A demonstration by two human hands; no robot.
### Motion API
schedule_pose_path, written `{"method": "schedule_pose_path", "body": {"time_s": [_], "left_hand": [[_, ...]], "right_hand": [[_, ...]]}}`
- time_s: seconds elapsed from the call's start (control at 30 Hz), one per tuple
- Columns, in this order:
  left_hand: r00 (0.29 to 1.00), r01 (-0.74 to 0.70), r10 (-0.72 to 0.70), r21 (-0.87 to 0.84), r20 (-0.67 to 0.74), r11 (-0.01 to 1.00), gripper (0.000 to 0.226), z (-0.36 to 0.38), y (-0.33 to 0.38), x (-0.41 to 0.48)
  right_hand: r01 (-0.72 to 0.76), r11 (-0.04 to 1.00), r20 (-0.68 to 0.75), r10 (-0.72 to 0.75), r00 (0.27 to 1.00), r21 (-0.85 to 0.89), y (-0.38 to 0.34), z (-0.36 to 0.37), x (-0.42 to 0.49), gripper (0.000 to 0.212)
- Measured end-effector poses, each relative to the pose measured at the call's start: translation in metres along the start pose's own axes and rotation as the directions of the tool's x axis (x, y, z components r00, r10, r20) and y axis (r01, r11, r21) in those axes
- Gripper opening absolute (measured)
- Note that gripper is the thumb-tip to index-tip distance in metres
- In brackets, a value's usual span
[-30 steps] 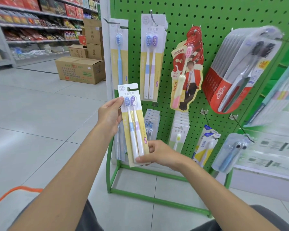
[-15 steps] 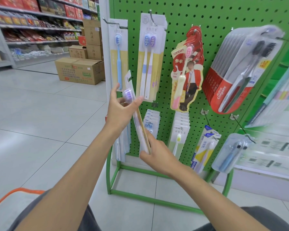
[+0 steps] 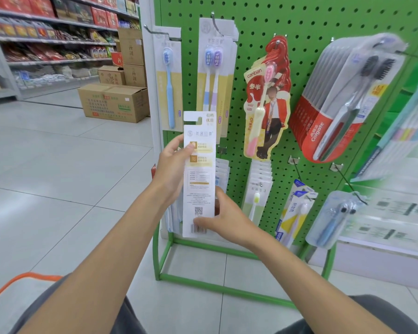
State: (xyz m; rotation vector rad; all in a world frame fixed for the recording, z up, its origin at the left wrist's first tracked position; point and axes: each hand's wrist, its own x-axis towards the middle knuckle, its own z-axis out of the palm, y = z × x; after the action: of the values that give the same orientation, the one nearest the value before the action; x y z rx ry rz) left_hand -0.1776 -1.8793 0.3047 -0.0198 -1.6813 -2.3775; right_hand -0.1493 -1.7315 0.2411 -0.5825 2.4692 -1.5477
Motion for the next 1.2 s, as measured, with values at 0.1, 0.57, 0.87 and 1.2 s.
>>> {"method": "schedule_pose_path", "body": {"time_s": [0.1,0.57,0.87,1.2], "left_hand": [[0.990,0.067,-0.067,0.001,0.125,0.998,0.025,0.002,-0.005,-0.002],[0.908,0.216,-0.273,0.204,0.318,0.955,0.028,0.009,-0.026,-0.011],[0.896,0.231,-0.285,0.191,0.340,0.954,0.027,0.008,-0.024,-0.012],[0.941,0.067,-0.140,0.233,0.310,0.970,0.041,0.009,-0.023,-0.016]], "right_hand": [[-0.003,0.999,-0.089,0.007,0.996,0.044,-0.003,-0.010,0.006,0.075],[0.127,0.987,-0.505,-0.060,0.861,0.098,-0.020,-0.052,0.013,0.018],[0.122,0.986,-0.555,-0.040,0.831,0.112,-0.020,-0.050,0.020,0.044],[0.117,0.960,-0.402,-0.005,0.915,0.253,-0.024,-0.043,0.017,0.072]]}}
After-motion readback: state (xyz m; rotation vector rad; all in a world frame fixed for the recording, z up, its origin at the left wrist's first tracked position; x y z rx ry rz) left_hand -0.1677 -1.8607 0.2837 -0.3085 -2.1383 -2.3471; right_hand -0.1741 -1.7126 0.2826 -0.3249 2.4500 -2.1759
